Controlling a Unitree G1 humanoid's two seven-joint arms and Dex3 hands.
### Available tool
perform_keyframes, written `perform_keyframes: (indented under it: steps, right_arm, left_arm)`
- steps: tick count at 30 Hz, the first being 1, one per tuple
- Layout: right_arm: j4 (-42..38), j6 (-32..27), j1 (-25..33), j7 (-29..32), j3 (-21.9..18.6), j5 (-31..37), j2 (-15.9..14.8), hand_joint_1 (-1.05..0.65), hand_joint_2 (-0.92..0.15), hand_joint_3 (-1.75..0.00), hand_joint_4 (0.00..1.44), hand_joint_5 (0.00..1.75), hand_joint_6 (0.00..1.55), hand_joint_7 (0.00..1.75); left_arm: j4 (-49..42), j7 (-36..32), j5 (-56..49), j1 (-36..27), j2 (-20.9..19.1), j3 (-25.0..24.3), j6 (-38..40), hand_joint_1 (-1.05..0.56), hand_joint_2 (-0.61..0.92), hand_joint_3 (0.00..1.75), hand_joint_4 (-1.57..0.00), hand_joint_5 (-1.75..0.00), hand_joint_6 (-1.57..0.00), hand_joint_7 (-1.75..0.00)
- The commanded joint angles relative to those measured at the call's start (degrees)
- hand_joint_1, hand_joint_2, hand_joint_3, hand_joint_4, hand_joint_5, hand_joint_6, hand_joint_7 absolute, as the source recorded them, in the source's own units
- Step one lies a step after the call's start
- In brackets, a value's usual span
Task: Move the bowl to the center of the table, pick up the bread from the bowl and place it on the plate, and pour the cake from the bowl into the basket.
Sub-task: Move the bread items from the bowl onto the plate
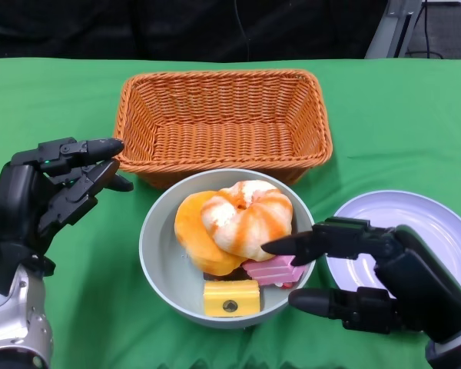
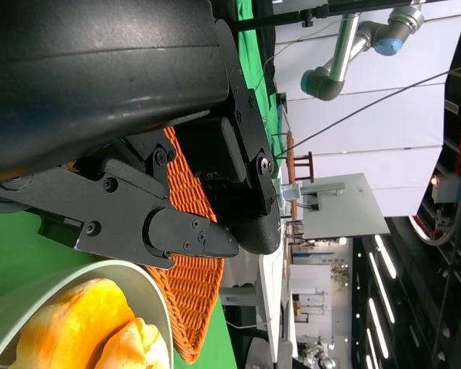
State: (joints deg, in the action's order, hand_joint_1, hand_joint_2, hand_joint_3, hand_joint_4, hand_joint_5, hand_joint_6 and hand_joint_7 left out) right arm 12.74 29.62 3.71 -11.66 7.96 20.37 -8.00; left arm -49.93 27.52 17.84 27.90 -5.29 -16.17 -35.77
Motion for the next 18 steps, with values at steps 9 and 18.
perform_keyframes:
  steps: [9, 18]
  right_arm:
    - [8.7, -9.1, -3.5, 6.5, 1.8, 22.7, -0.6, -0.70, -0.88, 0.00, 0.59, 0.54, 0.71, 0.05]
    - [8.8, -15.7, -7.2, 10.3, 5.5, 34.5, -0.1, -0.75, -0.88, -0.01, 0.66, 0.28, 0.72, 0.00]
  left_arm:
    - [-0.6, -1.0, -1.0, 0.4, 0.4, 0.4, -1.3, -0.26, 0.92, 0.17, -0.88, -1.17, -1.32, -0.07]
    - [-0.3, -0.9, -1.1, 0.2, 1.0, 0.7, -1.5, -0.26, 0.92, 0.18, -0.86, -1.20, -1.31, -0.07]
